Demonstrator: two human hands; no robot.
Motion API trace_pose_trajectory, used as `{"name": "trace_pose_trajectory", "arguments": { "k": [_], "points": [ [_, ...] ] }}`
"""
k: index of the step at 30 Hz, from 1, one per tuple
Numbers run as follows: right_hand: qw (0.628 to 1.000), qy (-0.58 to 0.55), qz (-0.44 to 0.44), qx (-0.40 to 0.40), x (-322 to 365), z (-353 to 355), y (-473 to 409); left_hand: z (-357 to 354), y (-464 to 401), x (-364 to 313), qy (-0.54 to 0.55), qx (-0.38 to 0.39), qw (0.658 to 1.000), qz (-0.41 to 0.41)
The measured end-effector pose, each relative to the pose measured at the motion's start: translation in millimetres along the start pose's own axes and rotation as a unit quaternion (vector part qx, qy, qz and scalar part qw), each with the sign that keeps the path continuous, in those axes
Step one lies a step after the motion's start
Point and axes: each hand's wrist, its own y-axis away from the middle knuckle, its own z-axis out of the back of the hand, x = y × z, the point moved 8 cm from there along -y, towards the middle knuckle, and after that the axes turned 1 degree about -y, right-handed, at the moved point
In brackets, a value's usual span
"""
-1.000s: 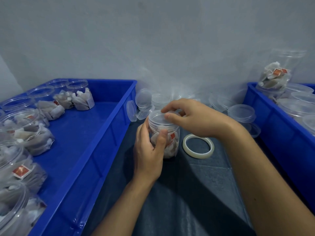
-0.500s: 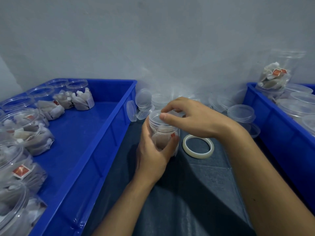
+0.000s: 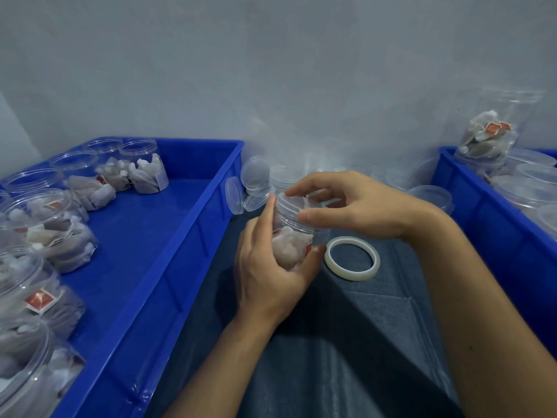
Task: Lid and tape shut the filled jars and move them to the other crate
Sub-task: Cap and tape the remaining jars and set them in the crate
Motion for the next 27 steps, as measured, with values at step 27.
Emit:
{"name": "trace_pose_trajectory", "arguments": {
  "k": [27],
  "points": [
    [0.981, 0.153, -0.120, 0.006, -5, 4, 11, -5, 1, -15, -0.084, 0.003, 0.994, -0.070]
  ]
}}
